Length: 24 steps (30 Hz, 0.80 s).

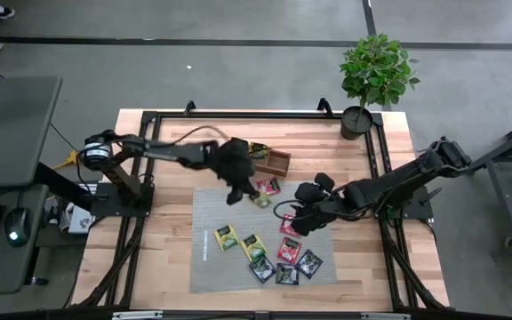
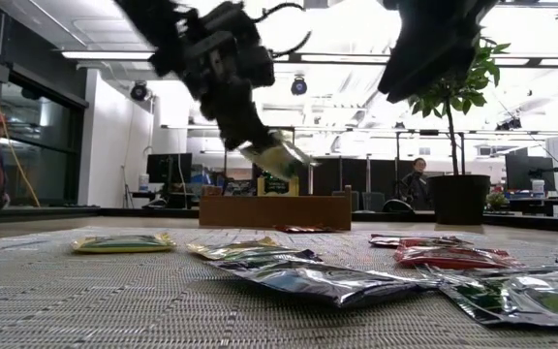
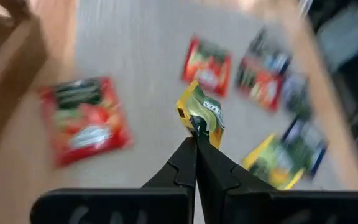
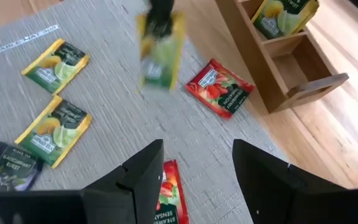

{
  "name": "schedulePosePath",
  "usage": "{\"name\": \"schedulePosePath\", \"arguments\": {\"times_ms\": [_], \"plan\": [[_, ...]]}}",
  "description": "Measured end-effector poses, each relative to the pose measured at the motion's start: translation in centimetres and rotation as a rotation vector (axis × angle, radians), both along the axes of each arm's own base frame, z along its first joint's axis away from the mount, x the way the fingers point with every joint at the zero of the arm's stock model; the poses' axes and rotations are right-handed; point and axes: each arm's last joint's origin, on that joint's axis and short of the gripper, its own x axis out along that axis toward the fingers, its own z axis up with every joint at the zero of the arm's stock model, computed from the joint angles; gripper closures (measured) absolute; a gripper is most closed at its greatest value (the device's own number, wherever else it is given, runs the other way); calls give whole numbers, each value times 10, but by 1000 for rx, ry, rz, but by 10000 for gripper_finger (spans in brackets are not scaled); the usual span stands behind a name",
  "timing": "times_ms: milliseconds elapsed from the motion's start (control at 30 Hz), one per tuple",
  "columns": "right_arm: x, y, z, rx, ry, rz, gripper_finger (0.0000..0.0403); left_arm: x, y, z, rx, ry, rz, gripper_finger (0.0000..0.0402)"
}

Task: Pick & Place Tea
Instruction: Put the yellow tea bag into the middle section of the wooden organizer

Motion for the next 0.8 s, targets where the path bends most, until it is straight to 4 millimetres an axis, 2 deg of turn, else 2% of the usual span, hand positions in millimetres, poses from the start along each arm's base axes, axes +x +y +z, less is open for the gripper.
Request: {"name": "schedulePosePath", "arguments": {"times_ms": [133,267,367,433,533,800], "plan": [[-1,0,-1,20,16,10,214,3,20,50,246,72,-94,401],[-2,0,-1,30,19,-6,214,4,40,78,437,200,-140,401],[-2,0,-2,27,28,-6,214,11,56,101,560,189,-152,401],[-3,0,-2,28,35,-12,214,7,63,102,584,271,-189,401],[-5,-1,-3,29,49,-22,214,21,75,104,652,256,-195,401],[-5,-1,-3,28,57,-26,214,30,89,79,685,403,-277,401]]}}
